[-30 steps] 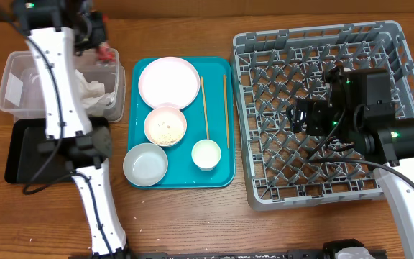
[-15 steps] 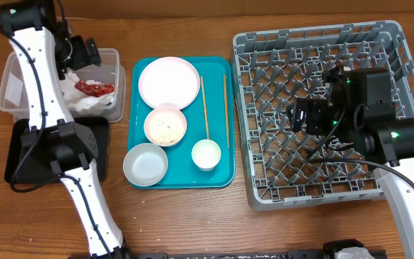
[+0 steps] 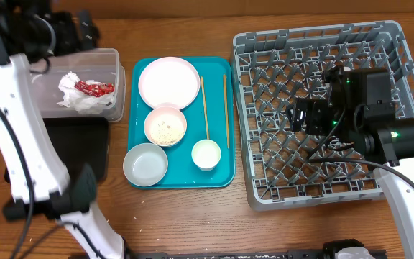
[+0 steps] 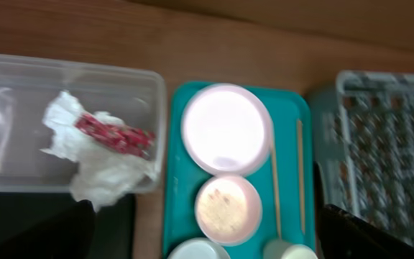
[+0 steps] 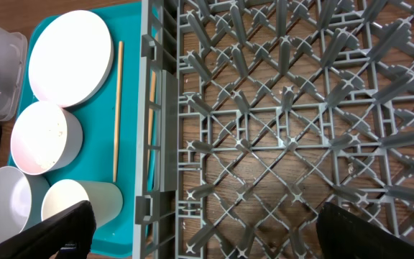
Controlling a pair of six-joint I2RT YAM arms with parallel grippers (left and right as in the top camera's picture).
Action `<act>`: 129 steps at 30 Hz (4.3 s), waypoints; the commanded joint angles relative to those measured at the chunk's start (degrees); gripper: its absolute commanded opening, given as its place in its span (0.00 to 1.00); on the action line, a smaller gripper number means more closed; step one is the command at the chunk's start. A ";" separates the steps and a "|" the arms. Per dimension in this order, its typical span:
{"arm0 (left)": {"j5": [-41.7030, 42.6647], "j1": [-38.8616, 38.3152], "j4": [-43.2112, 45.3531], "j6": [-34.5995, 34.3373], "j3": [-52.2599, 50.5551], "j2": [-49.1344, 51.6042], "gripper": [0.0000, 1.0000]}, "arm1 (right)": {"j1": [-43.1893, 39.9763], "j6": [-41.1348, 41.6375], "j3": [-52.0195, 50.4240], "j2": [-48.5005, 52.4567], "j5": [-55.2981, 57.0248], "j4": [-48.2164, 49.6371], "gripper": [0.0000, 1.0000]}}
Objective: Sort waste into correct bins and load items into the dishwasher
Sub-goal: 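Move the red wrapper with the left gripper into the clear bin, then grasp the white cup with the left gripper and lift it, then hand the white cup from the left gripper to the right gripper, then lower the white cup with the right gripper into the rack's front corner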
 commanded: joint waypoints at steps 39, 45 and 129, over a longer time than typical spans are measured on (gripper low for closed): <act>-3.43 -33.64 29.73 -11.65 -73.77 -6.93 0.52 | -0.22 -0.20 1.51 0.04 -0.35 0.48 1.00; -3.19 -34.88 32.52 -11.67 -76.91 -6.93 0.29 | -0.22 -0.20 1.51 0.04 -0.35 0.55 1.00; 52.26 -15.13 19.43 14.67 -53.05 -6.93 0.63 | -1.29 6.34 0.72 7.43 -42.49 29.05 0.49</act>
